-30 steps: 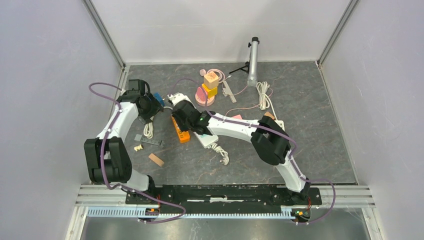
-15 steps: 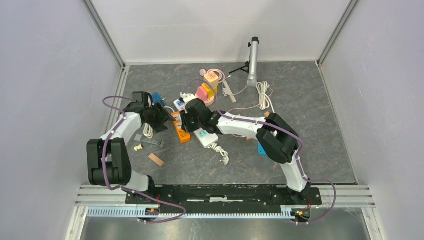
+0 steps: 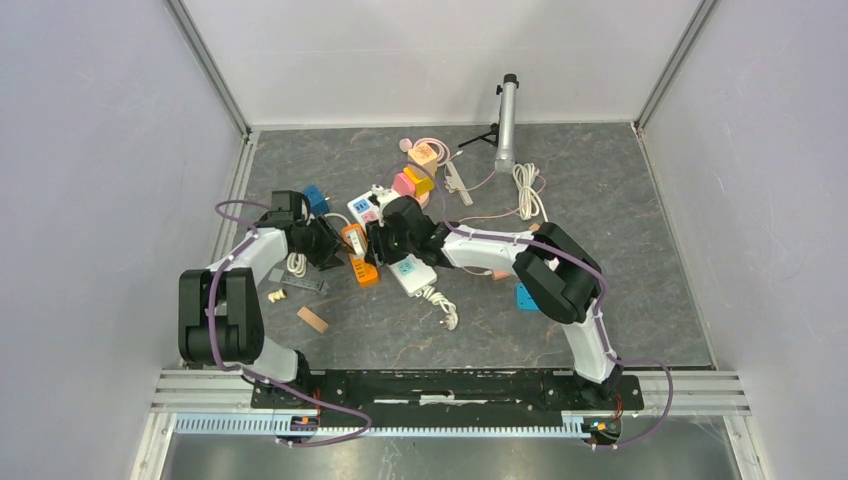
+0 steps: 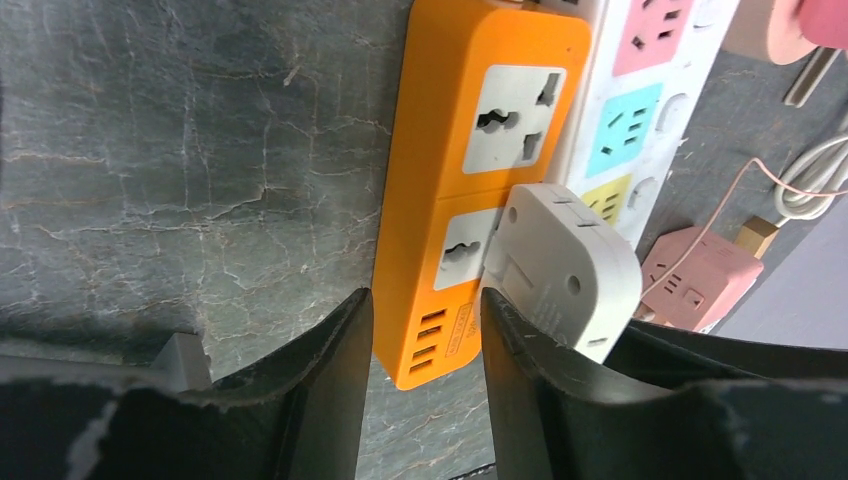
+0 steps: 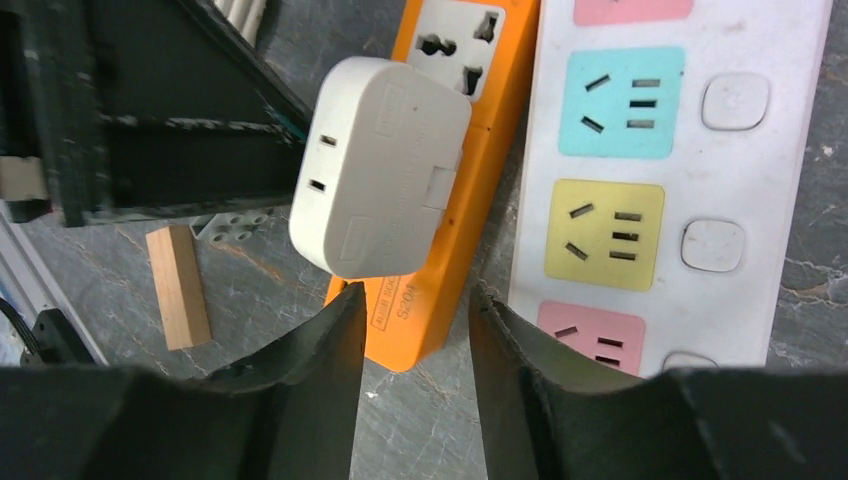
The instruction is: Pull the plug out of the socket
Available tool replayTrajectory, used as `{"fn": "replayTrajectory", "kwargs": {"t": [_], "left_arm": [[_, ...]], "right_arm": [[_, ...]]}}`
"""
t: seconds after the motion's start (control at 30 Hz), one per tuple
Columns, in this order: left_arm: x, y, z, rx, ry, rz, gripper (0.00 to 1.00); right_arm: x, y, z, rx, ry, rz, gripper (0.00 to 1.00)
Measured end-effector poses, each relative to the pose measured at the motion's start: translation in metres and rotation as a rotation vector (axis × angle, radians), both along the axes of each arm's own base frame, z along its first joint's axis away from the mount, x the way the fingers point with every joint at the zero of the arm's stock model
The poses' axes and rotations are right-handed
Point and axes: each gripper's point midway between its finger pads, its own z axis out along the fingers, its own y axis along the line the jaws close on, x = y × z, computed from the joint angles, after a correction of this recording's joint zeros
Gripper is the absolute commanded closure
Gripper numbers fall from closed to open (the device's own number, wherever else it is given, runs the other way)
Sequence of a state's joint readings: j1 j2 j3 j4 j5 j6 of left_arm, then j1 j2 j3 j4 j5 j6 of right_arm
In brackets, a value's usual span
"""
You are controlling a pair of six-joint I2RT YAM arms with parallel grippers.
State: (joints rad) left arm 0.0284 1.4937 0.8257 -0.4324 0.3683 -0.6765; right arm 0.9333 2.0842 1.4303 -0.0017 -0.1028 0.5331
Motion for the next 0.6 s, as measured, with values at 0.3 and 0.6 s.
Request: {"fn": "replayTrajectory", "kwargs": {"t": [0.3,0.6], "left_arm": [[-0.002,0.000,-0.007,0.006,0.024,-0.002,0.53],[-0.006,0.003,-0.012,0.031,0.049,0.008,0.63]], "right_arm": [[-0.002,0.004,0.021,0.052,-0.070,0.031,0.39],[0.014,0.023,0.044,0.052,-0.157,0.026,0.40]]}}
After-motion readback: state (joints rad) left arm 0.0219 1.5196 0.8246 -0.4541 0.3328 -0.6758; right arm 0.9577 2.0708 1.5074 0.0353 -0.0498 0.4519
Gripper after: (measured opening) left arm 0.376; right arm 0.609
